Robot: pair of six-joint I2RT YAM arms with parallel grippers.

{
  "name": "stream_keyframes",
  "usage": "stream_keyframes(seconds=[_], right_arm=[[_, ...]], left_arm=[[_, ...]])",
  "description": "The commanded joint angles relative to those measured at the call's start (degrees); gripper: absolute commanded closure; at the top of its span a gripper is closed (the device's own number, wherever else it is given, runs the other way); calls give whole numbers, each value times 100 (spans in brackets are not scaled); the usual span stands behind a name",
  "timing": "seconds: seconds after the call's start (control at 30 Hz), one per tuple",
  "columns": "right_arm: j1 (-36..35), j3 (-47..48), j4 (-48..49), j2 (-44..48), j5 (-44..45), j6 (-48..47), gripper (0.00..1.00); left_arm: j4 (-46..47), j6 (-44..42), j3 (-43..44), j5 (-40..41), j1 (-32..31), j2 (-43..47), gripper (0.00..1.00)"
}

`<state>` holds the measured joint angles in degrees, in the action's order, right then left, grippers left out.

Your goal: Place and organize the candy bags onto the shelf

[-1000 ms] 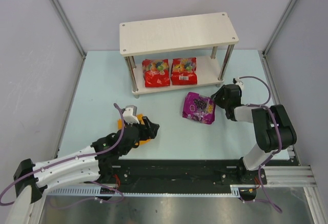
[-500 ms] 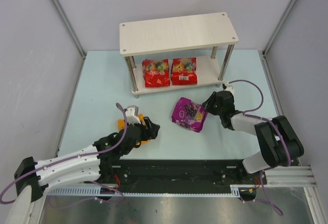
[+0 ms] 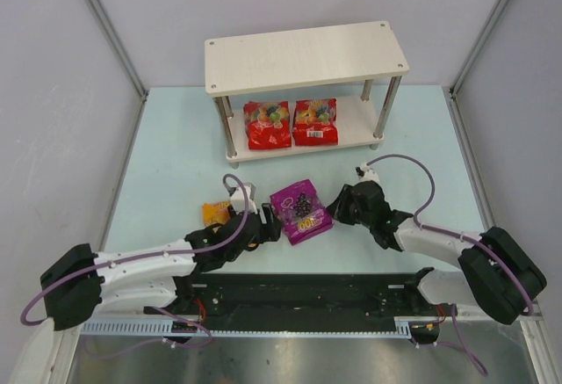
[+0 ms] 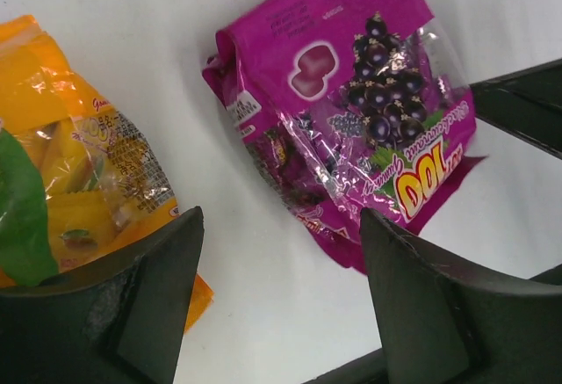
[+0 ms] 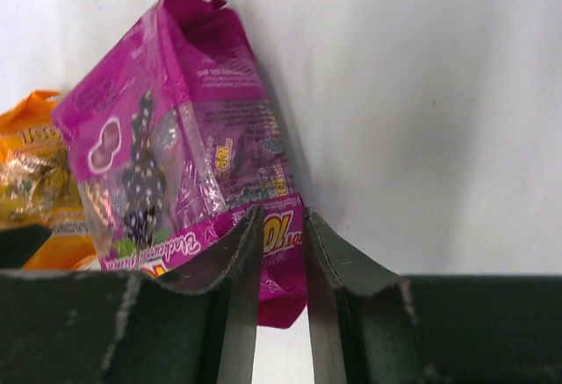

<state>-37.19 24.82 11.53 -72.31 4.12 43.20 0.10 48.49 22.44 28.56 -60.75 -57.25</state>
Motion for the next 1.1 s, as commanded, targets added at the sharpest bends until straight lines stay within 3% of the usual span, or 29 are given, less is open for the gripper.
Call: stream_keyframes(seconds=[0.0, 0.07, 0.2, 0.3, 0.73, 0.93, 1.07], right_arm=[[-148, -82, -142, 349, 150, 101, 71], [-140, -82, -151, 385, 142, 31, 71], [-122, -82, -387, 648, 290, -101, 50], [-104, -82, -546, 929, 440, -241, 43], [-25, -82, -424, 1343, 441, -944, 37], [309, -91, 446, 798, -973, -1358, 33], [326, -126, 674, 631, -1124, -1420, 32]], left_arm=[[324, -41, 375, -210, -33, -593, 23], [280, -68, 551, -236, -33, -847, 24], [271, -94, 648, -237, -33, -867, 25], [315, -59, 569, -202, -33, -674, 25], [447, 20, 463, -228, -24, -541, 27], [500, -59, 551, -263, -24, -664, 27], [526, -85, 578, -289, -33, -682, 27]])
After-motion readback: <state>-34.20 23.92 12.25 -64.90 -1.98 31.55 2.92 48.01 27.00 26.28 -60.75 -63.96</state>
